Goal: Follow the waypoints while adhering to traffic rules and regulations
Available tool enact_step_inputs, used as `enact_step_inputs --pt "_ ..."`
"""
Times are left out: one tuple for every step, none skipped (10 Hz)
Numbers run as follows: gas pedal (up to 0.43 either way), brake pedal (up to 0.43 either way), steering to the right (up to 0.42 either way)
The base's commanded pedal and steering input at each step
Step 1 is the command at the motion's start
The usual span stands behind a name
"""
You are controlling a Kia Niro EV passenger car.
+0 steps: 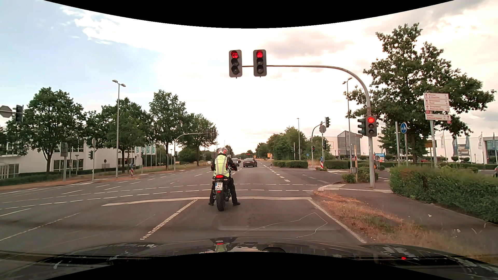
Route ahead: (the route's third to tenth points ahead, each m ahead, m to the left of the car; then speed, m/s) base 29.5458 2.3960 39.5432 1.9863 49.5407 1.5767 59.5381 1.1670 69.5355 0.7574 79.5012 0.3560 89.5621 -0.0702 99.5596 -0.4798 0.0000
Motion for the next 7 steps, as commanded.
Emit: enact_step_inputs --pt "0.000 0.000 -0.002" --pt "0.000 0.000 -0.001" --pt "0.000 0.000 -0.002" --pt "0.000 0.000 -0.002" --pt "0.000 0.000 -0.002" --pt "0.000 0.000 -0.002" --pt "0.000 0.000 -0.002"
